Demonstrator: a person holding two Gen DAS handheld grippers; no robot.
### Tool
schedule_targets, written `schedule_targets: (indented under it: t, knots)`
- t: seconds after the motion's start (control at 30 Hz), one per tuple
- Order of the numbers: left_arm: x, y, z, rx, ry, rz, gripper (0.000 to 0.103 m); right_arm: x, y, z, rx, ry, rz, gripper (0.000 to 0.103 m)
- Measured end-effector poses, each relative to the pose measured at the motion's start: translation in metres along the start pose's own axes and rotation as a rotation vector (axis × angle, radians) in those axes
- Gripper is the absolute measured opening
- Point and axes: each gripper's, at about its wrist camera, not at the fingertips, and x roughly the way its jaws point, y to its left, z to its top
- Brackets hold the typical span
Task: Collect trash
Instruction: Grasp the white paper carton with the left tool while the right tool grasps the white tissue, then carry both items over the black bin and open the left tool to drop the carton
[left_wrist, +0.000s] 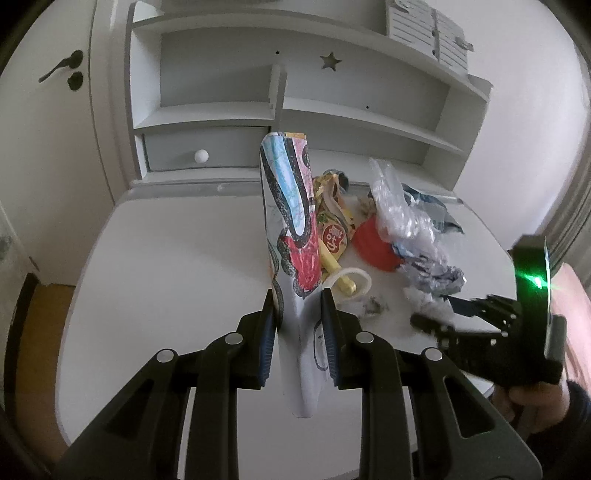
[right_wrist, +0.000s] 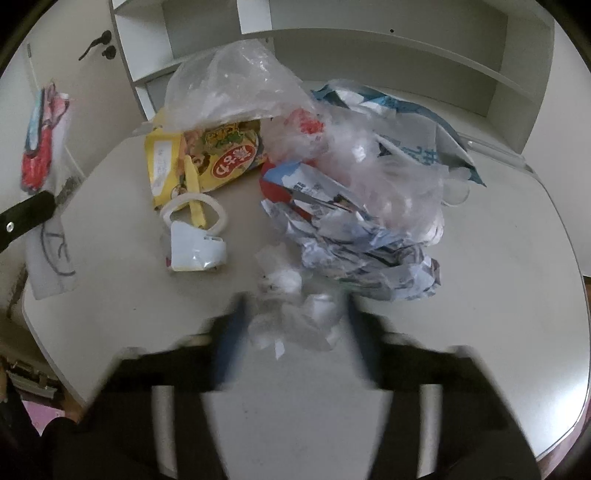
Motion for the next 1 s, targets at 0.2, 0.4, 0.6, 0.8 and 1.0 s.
schedule_targets:
  t: [0.2,0.4,0.6,0.8,1.0]
  knots:
    - [0.002,-0.023,0.004,0.050,0.004,-0.047,0.023,-0.029,-0.007,-0.012,0.008,-0.040,0.076,0.038]
    - [0.015,-0.085,0.010,0.150,0.014,-0.133,0.023,-0.072,-0.052,-0.028,0.106,-0.072,0.154,0.038]
    - [0.022,-0.198,0.010,0.323,0.025,-0.340,0.023,-0.139,-0.151,-0.079,0.286,-0.175,-0.081,0.038]
    - [0.038,-0.342,-0.024,0.501,0.111,-0.638,0.023,-0.192,-0.274,-0.190,0.593,-0.163,-0.367,0.038]
    - [0.077,-0.469,-0.091,0.615,0.288,-0.828,0.023,-0.206,-0.349,-0.307,0.847,-0.044,-0.510,0.038]
